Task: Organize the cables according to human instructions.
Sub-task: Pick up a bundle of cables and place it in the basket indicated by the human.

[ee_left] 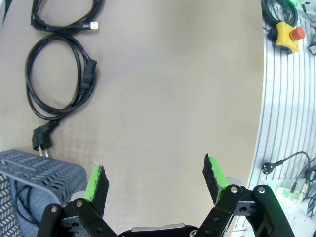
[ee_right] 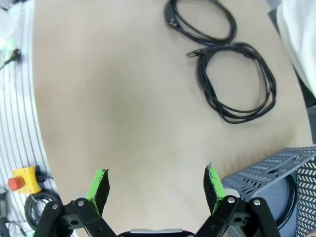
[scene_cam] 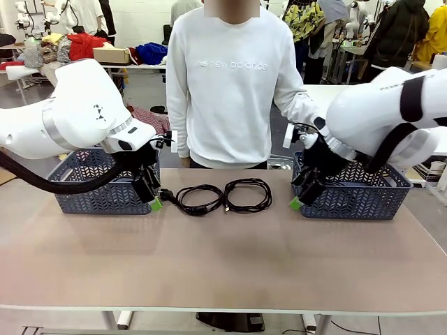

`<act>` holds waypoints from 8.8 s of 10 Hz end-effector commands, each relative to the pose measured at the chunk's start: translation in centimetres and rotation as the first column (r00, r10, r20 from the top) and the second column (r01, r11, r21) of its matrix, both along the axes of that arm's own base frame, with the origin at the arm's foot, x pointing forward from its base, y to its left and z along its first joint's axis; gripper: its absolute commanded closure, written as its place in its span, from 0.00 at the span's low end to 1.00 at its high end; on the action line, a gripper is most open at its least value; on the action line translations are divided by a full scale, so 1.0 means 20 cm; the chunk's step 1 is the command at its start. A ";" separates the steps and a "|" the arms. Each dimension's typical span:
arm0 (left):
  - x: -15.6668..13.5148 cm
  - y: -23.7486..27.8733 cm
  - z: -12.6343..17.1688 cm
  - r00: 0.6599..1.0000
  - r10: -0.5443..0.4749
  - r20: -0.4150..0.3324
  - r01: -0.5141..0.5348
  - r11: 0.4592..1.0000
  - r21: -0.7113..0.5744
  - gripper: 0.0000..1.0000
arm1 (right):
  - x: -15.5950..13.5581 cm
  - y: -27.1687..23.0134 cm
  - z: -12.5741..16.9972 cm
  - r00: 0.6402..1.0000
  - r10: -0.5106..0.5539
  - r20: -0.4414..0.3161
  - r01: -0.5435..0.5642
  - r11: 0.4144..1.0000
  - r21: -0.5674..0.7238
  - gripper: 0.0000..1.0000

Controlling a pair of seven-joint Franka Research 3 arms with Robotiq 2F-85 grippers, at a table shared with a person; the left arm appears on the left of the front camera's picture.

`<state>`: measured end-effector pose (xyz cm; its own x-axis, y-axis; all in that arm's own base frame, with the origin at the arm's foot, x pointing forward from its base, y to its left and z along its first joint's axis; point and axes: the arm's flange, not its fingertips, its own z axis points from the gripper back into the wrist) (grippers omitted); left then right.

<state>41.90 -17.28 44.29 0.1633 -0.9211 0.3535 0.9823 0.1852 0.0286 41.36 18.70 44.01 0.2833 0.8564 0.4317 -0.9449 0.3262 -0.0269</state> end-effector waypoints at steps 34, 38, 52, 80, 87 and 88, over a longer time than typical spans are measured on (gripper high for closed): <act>0.00 0.01 0.00 1.000 0.009 -0.002 -0.009 1.000 -0.002 0.00 | 0.70 0.89 -0.29 0.587 -0.800 -0.126 0.751 0.596 -0.284 0.00; 0.00 0.01 0.00 1.000 0.009 -0.002 -0.009 1.000 -0.002 0.00 | 0.73 0.90 -0.31 0.567 -0.812 -0.136 0.764 0.581 -0.283 0.00; 0.00 0.01 0.00 1.000 0.009 -0.002 -0.009 1.000 -0.002 0.00 | 0.94 0.99 -0.53 0.325 -0.931 -0.166 0.863 0.364 -0.351 0.00; 0.00 0.01 0.00 1.000 0.009 -0.002 -0.009 1.000 -0.002 0.00 | 1.06 0.96 -0.61 0.204 -0.973 -0.109 0.882 0.231 -0.411 1.00; 0.00 0.01 0.00 1.000 0.009 -0.002 -0.009 1.000 -0.002 0.00 | 1.01 0.90 -0.13 0.380 -0.924 -0.048 0.827 0.363 -0.429 1.00; 0.00 0.01 0.00 1.000 0.009 -0.002 -0.009 1.000 -0.002 0.00 | 1.01 0.90 -0.09 0.403 -0.913 -0.057 0.814 0.387 -0.433 1.00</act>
